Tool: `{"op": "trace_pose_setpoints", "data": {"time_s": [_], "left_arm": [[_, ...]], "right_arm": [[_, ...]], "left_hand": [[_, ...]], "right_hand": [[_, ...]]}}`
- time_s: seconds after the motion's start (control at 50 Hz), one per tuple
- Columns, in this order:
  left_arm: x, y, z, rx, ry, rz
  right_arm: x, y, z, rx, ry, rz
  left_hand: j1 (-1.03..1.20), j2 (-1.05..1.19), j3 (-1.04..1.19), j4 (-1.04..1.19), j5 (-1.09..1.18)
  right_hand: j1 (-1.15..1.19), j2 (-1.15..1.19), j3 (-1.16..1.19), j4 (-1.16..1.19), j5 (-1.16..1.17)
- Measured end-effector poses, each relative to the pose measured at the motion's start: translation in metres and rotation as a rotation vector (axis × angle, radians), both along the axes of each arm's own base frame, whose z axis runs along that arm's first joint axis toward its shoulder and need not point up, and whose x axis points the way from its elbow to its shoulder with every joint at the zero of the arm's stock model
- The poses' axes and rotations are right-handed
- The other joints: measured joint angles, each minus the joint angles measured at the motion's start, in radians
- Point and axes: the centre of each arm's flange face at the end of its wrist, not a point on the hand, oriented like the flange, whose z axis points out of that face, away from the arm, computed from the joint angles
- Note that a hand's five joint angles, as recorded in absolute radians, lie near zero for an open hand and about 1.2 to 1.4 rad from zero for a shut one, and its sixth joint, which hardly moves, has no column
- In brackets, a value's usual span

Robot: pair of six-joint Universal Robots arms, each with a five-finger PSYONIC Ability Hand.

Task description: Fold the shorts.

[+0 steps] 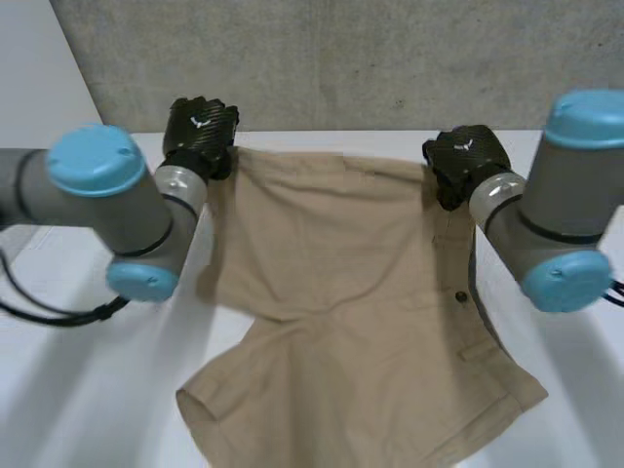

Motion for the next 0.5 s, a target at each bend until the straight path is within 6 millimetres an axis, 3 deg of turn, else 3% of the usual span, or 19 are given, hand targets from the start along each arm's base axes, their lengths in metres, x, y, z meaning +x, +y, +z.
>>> {"op": "trace_pose_setpoints", "data": {"time_s": [0.08, 0.1, 0.16, 0.18, 0.22, 0.24, 0.28, 0.38, 0.5], "left_arm": [[-0.016, -0.037, 0.005, -0.175, -0.015, 0.044], [-0.019, -0.043, 0.008, -0.214, -0.012, 0.053], [-0.027, -0.056, 0.015, -0.311, 0.009, 0.066], [-0.031, -0.059, 0.017, -0.348, 0.019, 0.064], [-0.036, -0.062, 0.017, -0.386, 0.029, 0.052], [-0.041, -0.062, 0.016, -0.408, 0.034, 0.038], [-0.047, -0.06, 0.013, -0.428, 0.036, 0.013], [-0.053, -0.054, 0.002, -0.419, 0.029, -0.018], [-0.046, -0.038, -0.003, -0.336, 0.016, 0.017]], "right_arm": [[0.009, -0.029, 0.0, -0.154, -0.057, -0.043], [0.015, -0.045, 0.007, -0.266, -0.103, -0.057], [0.026, -0.06, 0.006, -0.352, -0.121, -0.047], [0.032, -0.064, 0.0, -0.364, -0.107, -0.034], [0.04, -0.067, -0.009, -0.358, -0.075, -0.016], [0.045, -0.067, -0.016, -0.345, -0.048, -0.002], [0.05, -0.065, -0.024, -0.317, -0.011, 0.017], [0.052, -0.055, -0.029, -0.251, 0.026, 0.04], [0.037, -0.032, -0.006, -0.192, -0.008, 0.041]], "left_hand": [[0.0, 0.001, 0.001, 0.0, 0.0], [0.0, 0.001, 0.001, 0.0, 0.0], [-0.079, -0.093, -0.092, -0.076, -0.065], [-0.079, -0.093, -0.092, -0.076, -0.065], [-0.711, -0.655, -0.623, -0.634, -0.612], [-0.901, -0.847, -0.831, -0.849, -0.811], [-0.959, -0.977, -0.964, -0.977, -0.922], [-0.959, -0.996, -0.977, -0.991, -0.927], [-0.959, -0.996, -0.977, -0.991, -0.927]], "right_hand": [[0.0, 0.0, 0.0, 0.0, 0.0], [-0.002, -0.002, -0.002, 0.0, 0.0], [-0.226, -0.217, -0.218, -0.217, -0.205], [-0.625, -0.671, -0.662, -0.64, -0.607], [-0.744, -0.868, -0.86, -0.852, -0.808], [-0.777, -0.941, -0.945, -0.946, -0.893], [-0.777, -0.955, -0.972, -0.96, -0.911], [-0.777, -0.955, -0.975, -0.96, -0.913], [-0.778, -0.955, -0.975, -0.96, -0.913]]}}
